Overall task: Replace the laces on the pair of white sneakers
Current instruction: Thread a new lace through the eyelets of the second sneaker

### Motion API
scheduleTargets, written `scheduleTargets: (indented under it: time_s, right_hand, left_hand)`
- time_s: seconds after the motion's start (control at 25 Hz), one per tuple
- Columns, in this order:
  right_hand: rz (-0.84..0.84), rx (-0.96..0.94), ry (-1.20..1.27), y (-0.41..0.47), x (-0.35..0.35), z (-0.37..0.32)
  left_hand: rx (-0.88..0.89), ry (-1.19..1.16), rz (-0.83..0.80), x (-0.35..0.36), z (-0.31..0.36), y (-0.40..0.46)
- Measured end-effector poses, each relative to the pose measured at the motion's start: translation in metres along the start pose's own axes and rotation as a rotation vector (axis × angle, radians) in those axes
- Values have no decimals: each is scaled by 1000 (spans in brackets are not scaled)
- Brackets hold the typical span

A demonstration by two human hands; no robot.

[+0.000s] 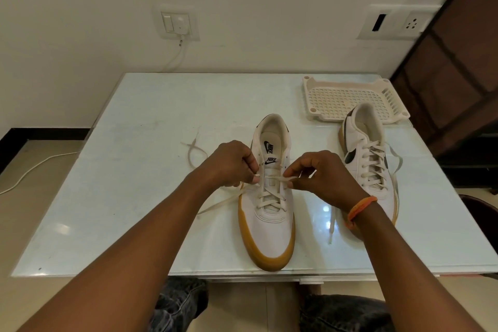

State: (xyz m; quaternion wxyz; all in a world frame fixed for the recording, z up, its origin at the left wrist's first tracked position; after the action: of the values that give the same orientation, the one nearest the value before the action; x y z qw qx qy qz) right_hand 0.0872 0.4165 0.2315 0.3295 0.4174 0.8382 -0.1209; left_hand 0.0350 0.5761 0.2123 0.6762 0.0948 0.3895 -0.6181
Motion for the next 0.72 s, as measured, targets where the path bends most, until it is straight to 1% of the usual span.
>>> scheduleTargets:
  time_s: [0.12, 0.2, 0.32, 0.4, 0.48, 0.52, 0.56, 0.6, 0.64, 0.72]
  right_hand:
    - [158, 119, -63, 1, -5, 3]
    - [265, 191, -147, -2, -6, 2]
    - [371, 217, -297, -9, -7, -4]
    - [401, 170, -409, -13, -9, -12]
    - [318, 79, -499, -11, 0, -22]
    - [238, 35, -491, -9, 5, -25]
    - [164, 11, -423, -8, 8, -24]
    - [128, 15, -303, -6, 5, -21]
    - [152, 40, -148, -6, -6, -17]
    - [343, 122, 132, -3, -35, 2]
  left_hand:
    - [11, 23, 8, -1, 1, 0]
    - [15, 38, 21, -3, 1, 1]
    - [22, 51, 31, -4, 1, 2]
    - [27, 58, 38, -4, 2, 2]
    - [2, 26, 38, -5, -1, 2]
    - [-23, -21, 30, -6, -4, 1]
    - [-51, -78, 17, -6, -6, 1]
    - [-75, -126, 0, -6, -9, 0]
    - [-94, -157, -21, -5, -11, -1]
    - [-123, -186, -46, -4, -13, -1]
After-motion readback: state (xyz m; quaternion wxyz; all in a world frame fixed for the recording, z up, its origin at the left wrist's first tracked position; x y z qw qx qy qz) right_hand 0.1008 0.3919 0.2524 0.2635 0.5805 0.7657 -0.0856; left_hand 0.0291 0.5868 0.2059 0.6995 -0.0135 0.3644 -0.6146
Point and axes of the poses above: each hand's wrist, its own y-axis towards the middle knuckle, its own x-axis out of the palm, z = x × y, the point moved 10 cm from there along y, towards the middle knuckle, and after that the axes turned 5 degrees about z, right-handed, at the moved point
